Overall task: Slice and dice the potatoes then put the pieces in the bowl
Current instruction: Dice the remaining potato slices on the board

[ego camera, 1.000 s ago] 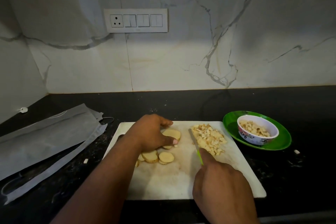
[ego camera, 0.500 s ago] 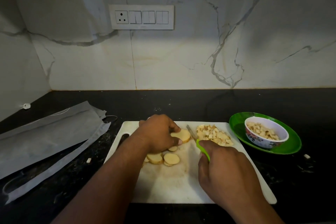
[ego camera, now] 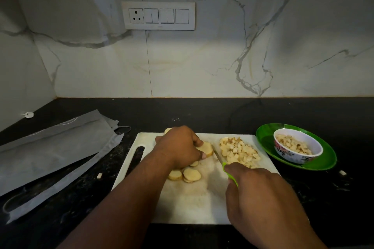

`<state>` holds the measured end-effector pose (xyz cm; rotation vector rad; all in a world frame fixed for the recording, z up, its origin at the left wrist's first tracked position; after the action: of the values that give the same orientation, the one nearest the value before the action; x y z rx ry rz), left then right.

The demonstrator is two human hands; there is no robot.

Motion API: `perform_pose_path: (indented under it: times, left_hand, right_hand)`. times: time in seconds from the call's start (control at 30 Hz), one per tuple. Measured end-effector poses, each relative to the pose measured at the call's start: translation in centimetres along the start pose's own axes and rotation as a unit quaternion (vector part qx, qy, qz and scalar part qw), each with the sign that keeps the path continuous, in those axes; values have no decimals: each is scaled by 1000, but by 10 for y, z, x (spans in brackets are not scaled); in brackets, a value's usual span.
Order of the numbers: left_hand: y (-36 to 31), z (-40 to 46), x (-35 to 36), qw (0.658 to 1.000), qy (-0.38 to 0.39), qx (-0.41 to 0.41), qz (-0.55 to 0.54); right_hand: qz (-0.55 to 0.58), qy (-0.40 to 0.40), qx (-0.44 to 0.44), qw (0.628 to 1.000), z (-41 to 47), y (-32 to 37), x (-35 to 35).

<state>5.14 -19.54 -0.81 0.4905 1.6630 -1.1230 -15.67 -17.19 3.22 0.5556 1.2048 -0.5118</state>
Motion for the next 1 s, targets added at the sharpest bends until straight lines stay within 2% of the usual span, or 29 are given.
perform_pose_path:
  times: [0.1, 0.3, 0.43, 0.6, 0.73, 0.87, 1.0]
  left_hand:
    - [-2, -3, -3, 1000, 0, 1, 18]
    - [-4, -10, -6, 1000, 4, 4, 17]
    - [-5, -12, -7, 1000, 3, -4, 16]
    - [-4, -6, -5, 1000, 3, -5, 30]
    - [2, -5, -8, 1000, -20, -14, 7]
    - [2, -7, -8, 999, -30, -20, 5]
    - [3, -6, -7, 999, -27, -23, 14]
  right_hand:
    - [-8, 10, 6, 1000, -17, -2, -15]
    - [-29, -47, 13, 998, 9, 3, -5]
    - [-8, -17, 10, 1000, 16, 7, 17]
    - [2, 9, 31, 999, -16, 3, 5]
    - [2, -1, 35, 999, -20, 3, -13]
    - [-16, -44, 5, 999, 7, 9, -2]
    - [-15, -5, 3, 1000, 13, 10, 18]
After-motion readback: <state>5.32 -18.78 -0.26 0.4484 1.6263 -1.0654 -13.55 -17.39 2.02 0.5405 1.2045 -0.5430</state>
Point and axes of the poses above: each hand's wrist, its own z-axis towards the middle knuckle, its own x-axis out of the palm, y = z × x, the point moved 5 cm from there along z, towards the middle knuckle, and after that the axes turned 3 degrees about -x, right-handed, at the moved point
